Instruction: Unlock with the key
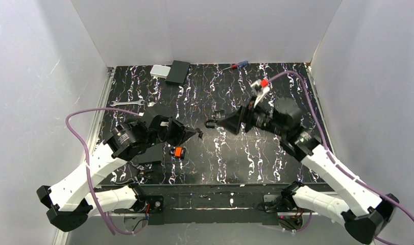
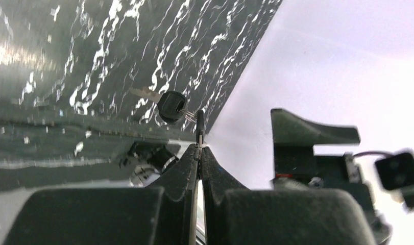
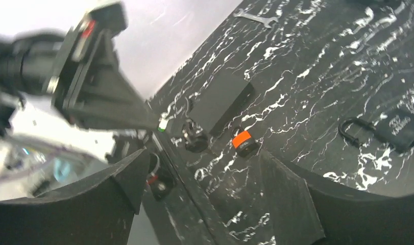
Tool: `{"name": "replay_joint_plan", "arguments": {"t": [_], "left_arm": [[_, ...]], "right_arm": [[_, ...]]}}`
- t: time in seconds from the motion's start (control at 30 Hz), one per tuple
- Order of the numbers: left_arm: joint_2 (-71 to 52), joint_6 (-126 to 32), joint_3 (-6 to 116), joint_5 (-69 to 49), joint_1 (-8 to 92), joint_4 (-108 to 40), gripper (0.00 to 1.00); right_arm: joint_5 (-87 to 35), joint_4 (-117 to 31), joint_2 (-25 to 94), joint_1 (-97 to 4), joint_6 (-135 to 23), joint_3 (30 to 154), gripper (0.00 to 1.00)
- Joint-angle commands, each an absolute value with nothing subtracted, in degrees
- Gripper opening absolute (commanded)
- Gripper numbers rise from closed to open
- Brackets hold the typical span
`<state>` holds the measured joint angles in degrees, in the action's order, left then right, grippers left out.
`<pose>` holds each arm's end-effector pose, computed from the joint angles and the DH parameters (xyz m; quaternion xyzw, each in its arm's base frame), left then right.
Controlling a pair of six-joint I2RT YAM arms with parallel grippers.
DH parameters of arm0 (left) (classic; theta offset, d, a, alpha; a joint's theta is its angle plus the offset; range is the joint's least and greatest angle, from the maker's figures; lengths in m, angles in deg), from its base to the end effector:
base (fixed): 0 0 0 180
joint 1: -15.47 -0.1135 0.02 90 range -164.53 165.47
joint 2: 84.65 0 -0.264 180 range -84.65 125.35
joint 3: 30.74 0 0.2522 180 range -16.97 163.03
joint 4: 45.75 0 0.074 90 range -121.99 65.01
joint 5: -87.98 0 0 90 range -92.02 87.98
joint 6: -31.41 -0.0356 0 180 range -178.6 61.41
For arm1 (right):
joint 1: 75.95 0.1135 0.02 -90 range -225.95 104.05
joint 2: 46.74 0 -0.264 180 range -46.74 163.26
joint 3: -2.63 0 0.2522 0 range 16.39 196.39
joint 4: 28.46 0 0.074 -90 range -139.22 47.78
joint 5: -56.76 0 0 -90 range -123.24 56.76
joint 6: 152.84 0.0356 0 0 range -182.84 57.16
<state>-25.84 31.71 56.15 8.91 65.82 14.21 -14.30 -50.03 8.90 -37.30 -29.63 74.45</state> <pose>0.1317 -0.1484 0.4005 -0.3407 0.8020 -0.4273 0.2412 0.1649 0.1467 0.3916 -0.1452 0.7234 0.4881 0.4662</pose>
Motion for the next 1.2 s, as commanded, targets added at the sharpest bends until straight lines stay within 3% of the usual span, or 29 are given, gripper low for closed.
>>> {"name": "replay_joint_plan", "arguments": {"t": [0.0, 0.1, 0.6, 1.17], "left_arm": [[-25.07, 45.29, 56.25, -0.79, 63.50, 23.11, 0.00], [-23.71, 48.98, 56.44, -8.36, 61.72, 24.80, 0.00], [-24.32, 50.15, 51.71, -19.58, 58.05, 18.63, 0.00], [-25.75, 52.49, 50.41, -23.03, 56.74, 13.26, 0.00]], "right_arm": [[-13.49, -32.07, 1.10, -31.47, -46.88, 66.62, 0.88], [-11.31, -33.86, 1.88, -28.03, -51.87, 67.83, 0.89], [-12.64, -34.26, 6.99, -16.86, -65.66, 67.06, 0.80], [-20.63, -33.71, 5.53, -16.80, -75.29, 61.48, 0.52]]}}
